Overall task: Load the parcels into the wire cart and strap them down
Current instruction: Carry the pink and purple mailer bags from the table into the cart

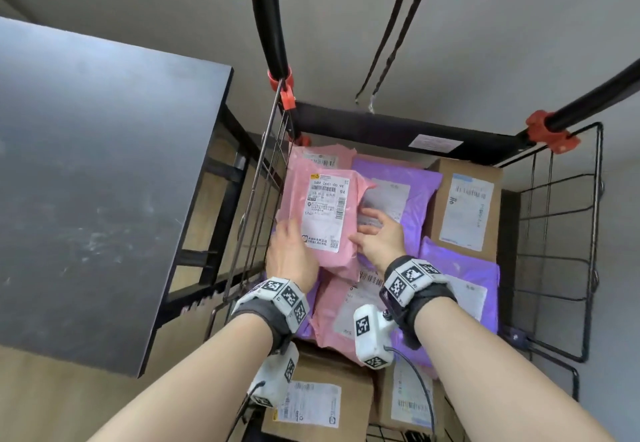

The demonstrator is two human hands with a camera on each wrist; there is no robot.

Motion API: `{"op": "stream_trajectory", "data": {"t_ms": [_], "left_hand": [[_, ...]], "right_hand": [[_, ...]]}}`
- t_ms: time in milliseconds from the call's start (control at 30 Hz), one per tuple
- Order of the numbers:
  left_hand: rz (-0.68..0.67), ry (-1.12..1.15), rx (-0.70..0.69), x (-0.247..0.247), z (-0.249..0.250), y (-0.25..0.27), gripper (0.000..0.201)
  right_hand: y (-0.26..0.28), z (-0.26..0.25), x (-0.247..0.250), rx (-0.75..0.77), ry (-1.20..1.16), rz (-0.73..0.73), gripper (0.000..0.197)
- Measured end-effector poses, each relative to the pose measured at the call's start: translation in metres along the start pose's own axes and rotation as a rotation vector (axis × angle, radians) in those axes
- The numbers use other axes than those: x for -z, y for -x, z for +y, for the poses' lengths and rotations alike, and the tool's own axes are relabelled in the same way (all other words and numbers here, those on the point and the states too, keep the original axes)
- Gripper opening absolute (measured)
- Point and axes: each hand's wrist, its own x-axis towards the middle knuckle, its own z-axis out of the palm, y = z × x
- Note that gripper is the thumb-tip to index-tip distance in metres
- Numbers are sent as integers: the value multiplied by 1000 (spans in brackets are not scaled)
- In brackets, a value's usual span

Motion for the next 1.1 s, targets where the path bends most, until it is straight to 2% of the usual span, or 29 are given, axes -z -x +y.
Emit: {"op": "stream_trajectory", "data": {"t_ms": [133,233,433,533,733,933,1100], "left_hand": [[-13,-9,-41,-13,-14,-2,50],[-93,40,-47,-13,-17,-1,51],[-173,81,-21,-1,-17,13,49],[-187,68,-9,8,-16,26,43],[-277,17,-50,29,-8,59,37],[-224,-12,-108,72,-5,125,34],[-102,-47,-240,124,-6,208,32]], "right_hand": [[-12,2,-13,-12,-54,28,52],[-15,-1,-19,-26,-65,37,52],[-7,-10,-25,-21,47,-27,58],[11,-17,-18,30,125,-38,55],[63,-30,13,155,507,-25,48],[154,-47,37,278,736,-28,41],[254,-54,50,473,872,10,39]]}}
